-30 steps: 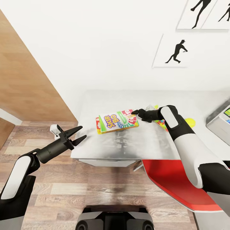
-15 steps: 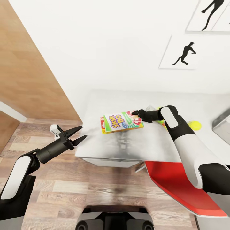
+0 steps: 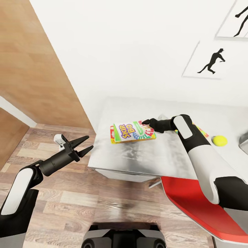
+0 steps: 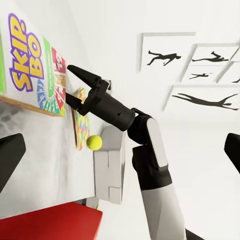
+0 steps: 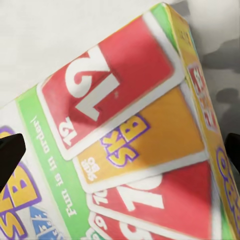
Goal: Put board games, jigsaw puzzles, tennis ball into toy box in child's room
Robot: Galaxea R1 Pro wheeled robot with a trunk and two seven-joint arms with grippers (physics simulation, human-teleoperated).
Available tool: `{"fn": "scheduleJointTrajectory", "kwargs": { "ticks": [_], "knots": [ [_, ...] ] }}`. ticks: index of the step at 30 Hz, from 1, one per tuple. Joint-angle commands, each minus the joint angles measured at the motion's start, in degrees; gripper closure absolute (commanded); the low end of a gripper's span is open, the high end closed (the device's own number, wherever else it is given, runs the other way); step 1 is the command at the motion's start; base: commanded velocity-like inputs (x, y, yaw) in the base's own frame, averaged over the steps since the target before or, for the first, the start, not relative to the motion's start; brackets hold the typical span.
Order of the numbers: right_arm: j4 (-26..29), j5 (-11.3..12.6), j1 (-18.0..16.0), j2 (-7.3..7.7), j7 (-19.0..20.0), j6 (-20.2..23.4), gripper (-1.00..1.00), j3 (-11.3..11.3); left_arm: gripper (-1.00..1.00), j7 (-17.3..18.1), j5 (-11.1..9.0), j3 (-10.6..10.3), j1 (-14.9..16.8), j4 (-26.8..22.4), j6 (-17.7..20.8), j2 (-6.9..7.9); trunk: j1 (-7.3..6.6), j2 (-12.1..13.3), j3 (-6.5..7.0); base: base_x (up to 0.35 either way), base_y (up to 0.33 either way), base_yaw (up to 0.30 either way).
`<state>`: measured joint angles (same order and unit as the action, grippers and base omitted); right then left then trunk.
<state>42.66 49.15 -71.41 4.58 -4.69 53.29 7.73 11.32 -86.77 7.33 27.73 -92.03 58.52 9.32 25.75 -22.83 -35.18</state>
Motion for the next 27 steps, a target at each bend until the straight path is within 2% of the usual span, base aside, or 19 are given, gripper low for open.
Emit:
{"fn": "scheduleJointTrajectory", "kwargs": {
  "ticks": [1, 18, 27],
  "knots": [
    [0.05, 0.59, -0.04, 0.09, -0.49, 0.06, -1.0, 0.23, -1.0, 0.55, 0.55, 0.05, 0.04, 0.01, 0.2, 0.0, 0.03, -0.09, -0.07, 0.0, 0.0, 0.027],
    [0.05, 0.6, 0.03, 0.2, -0.49, 0.06, -1.0, 0.18, -1.0, 0.6, 0.49, 0.15, 0.04, 0.01, 0.24, 0.0, 0.03, -0.09, -0.05, -0.006, 0.001, 0.007],
    [0.06, 0.52, 0.02, 0.06, -0.49, 0.05, -1.0, 0.18, -1.0, 0.63, 0.47, 1.55, -0.06, -0.01, 0.25, -0.08, 0.03, -0.09, 0.02, -0.038, 0.013, 0.111]
  ]
}}
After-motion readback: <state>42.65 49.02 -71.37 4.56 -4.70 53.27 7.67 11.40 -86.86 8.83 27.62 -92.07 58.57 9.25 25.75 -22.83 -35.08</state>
